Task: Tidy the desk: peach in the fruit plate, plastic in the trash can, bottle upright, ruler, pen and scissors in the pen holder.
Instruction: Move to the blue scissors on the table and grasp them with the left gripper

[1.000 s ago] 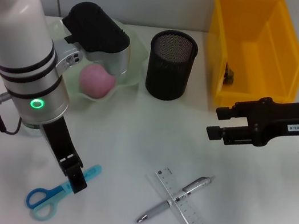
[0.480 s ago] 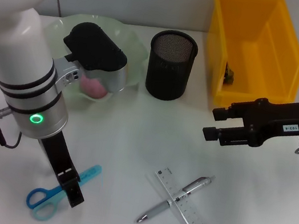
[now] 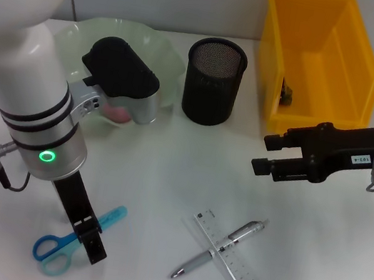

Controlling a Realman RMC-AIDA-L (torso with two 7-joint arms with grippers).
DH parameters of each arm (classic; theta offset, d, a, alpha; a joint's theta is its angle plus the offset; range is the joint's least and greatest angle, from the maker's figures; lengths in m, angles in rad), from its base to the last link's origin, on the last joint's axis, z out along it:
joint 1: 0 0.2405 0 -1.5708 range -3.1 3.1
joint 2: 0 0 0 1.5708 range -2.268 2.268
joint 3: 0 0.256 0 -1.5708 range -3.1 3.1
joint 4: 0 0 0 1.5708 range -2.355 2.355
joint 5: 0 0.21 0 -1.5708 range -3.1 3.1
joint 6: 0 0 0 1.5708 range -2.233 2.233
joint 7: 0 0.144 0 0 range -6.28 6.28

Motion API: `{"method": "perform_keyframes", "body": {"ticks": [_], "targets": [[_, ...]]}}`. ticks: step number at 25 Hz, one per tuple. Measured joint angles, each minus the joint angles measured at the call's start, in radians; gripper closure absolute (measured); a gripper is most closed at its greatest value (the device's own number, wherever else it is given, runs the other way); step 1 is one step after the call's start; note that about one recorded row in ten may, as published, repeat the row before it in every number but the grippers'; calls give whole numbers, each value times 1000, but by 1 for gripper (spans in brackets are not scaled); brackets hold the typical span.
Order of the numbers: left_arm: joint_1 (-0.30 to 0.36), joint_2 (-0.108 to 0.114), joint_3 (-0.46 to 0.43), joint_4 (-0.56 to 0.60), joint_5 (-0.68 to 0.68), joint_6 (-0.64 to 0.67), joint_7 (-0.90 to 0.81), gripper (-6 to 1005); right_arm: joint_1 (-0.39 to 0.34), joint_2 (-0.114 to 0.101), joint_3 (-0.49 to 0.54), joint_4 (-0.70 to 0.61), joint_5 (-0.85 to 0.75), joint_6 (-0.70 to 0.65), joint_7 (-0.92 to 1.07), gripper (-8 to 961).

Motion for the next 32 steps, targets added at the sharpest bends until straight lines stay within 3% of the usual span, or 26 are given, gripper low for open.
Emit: {"method": "perform_keyframes", "body": {"ticks": [16,22,32], "targets": [[2,0,8,-9,-1,-23,7,202,0,1,0,1,0,4,1,297],[3,0,6,-36,0,-42,26,402,-2,4,0,0,0,4,1,297],[3,0,8,-46,8,-45,31,401,-1,6,0,1,0,5,0,297]]}}
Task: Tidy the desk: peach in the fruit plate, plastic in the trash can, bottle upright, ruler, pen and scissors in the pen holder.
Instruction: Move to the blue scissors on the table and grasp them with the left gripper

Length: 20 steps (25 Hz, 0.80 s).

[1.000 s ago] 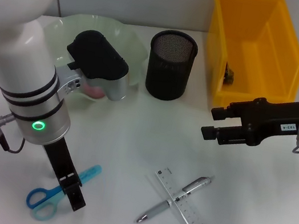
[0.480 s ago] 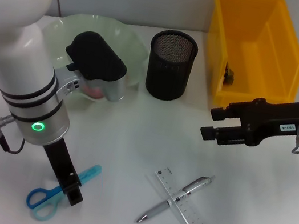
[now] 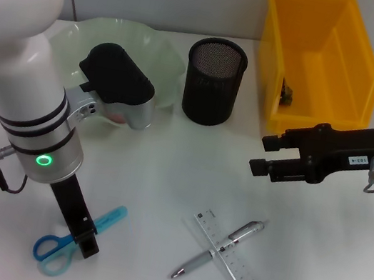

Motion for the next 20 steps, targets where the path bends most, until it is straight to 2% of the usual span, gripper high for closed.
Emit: {"method": "perform_keyframes", "body": {"ticks": [14,20], "targets": [[0,0,2,9,-1,9,10,400,-3,1,0,0,3,-1,3,297],[-1,0,1,10,-5,10,10,476,-4,1,4,0,3,-1,3,296]]}}
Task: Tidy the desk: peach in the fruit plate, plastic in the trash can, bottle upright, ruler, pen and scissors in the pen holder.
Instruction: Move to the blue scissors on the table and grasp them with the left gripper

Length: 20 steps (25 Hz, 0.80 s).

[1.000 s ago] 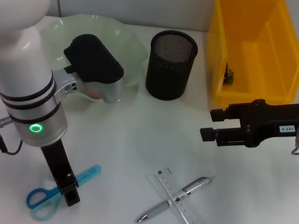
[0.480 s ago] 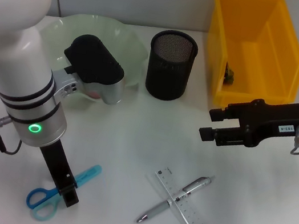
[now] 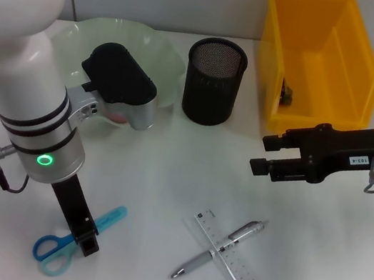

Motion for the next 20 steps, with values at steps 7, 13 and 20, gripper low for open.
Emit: {"method": "perform_keyframes", "body": {"ticks": [7,13,20], "targets": [[2,0,2,4,-2,-11,0,503,-3,0,3,-1,-1,0,0,296],[24,0,32,60,5,-19,-16,502,-9,0,5,-3,-2,0,-2,296],[44,0,102,102,17,-36,-45,501,-14,0,6,-3,2,0,-10,296]]}}
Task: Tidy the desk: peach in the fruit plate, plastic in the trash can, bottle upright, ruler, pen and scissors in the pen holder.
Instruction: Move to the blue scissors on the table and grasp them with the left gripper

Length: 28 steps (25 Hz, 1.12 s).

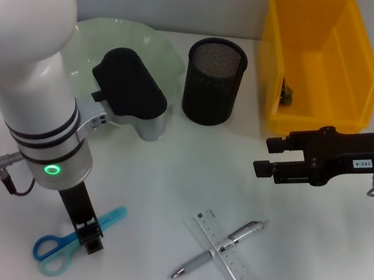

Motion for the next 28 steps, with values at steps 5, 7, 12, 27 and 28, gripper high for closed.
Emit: {"method": "perform_keyframes", "body": {"ticks": [5,7,12,27,28], "targets": [[17,0,25,42,25,-9,-24,501,-1,0,0,0,1,1,-2,296],[18,0,28,43,25,-9,-25,500,-1,0,0,-1,1,1,-2,296],[19,0,32,43,26,-8,-26,508,-1,0,0,-2,1,2,-3,296],[20,0,44,48,27,-3,-15,617,-1,0,2,-1,3,4,-6,296],[20,0,44,48,27,-4,-14,620,-1,0,1,-1,3,4,-6,296]]}}
